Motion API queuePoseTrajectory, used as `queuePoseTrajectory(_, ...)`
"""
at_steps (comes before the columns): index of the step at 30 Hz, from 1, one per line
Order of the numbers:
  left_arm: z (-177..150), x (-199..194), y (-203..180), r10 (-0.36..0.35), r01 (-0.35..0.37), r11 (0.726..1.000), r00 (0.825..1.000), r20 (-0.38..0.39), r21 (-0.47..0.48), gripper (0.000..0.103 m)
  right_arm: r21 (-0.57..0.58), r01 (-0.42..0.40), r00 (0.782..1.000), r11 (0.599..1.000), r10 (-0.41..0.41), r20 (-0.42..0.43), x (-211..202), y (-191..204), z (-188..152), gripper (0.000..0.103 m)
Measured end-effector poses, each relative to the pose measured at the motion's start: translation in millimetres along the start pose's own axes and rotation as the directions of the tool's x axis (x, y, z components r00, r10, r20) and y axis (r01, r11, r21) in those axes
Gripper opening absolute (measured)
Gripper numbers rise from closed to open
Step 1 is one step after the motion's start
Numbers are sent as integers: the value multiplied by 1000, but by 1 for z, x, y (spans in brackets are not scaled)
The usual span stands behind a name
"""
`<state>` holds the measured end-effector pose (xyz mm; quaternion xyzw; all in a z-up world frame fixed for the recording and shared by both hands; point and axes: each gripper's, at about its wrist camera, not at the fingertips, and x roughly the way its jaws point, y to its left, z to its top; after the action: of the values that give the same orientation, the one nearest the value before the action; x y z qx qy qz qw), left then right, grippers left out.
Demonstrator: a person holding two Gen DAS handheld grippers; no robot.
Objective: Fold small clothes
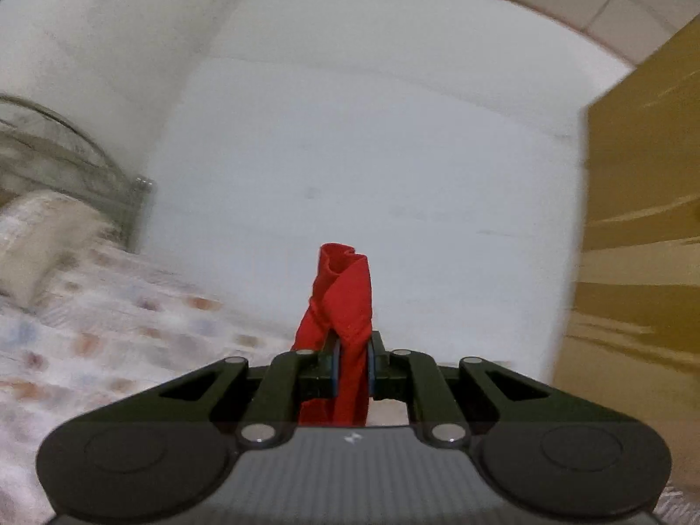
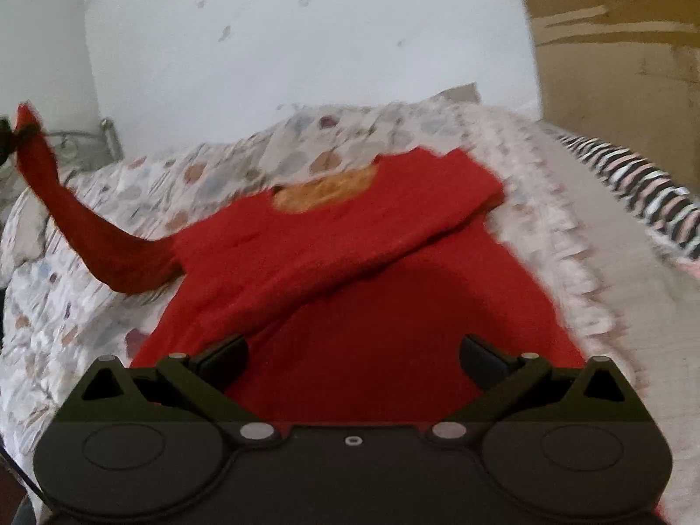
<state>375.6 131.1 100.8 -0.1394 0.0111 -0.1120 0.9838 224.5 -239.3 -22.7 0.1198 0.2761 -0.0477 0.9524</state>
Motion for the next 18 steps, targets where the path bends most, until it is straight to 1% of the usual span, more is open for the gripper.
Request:
queuePoseTrajectory(1,-3,1,-17,-57,57,998,998,-10,-14,12,4,17,1000,1000,-17,13,-7,-7,2,103)
queuePoseTrajectory(2,-7,3,-32,-99,99,995,995,-22,-17,12,7,34,999,999,-34,23,-13,-13,3,103)
queuePoseTrajectory(4,-21,5,-61,-176,176,984,983,-57,-15,11,16,72,996,997,-72,48,-28,-28,4,103)
queuePoseTrajectory(6,-44,8,-90,-257,258,966,960,-107,-1,12,22,105,992,994,-106,63,-40,-42,3,103)
queuePoseTrajectory(8,-72,11,-110,-307,315,949,933,-189,11,12,34,144,987,989,-146,72,-51,-59,1,103)
queuePoseTrajectory(9,-85,13,-117,-326,337,942,916,-234,7,12,40,160,984,986,-162,73,-55,-67,-1,103)
queuePoseTrajectory(11,-116,19,-124,-345,360,933,874,-341,-21,13,61,198,977,978,-202,68,-62,-84,-5,103)
queuePoseTrajectory(12,-128,22,-125,-343,357,933,855,-389,-39,14,76,216,973,973,-221,64,-65,-92,-7,103)
queuePoseTrajectory(14,-149,27,-123,-347,343,934,806,-480,-100,14,108,240,968,965,-247,54,-69,-104,-12,103)
queuePoseTrajectory(15,-157,27,-121,-348,332,935,788,-507,-126,15,123,249,965,961,-256,50,-70,-108,-15,103)
queuePoseTrajectory(16,-163,26,-120,-347,321,936,772,-533,-144,23,140,257,963,956,-266,48,-72,-113,-17,103)
queuePoseTrajectory(17,-168,22,-120,-341,314,938,763,-549,-148,31,152,261,961,953,-271,47,-73,-115,-19,103)
queuePoseTrajectory(18,-170,17,-120,-331,304,942,758,-562,-144,60,162,263,961,951,-274,46,-74,-117,-21,103)
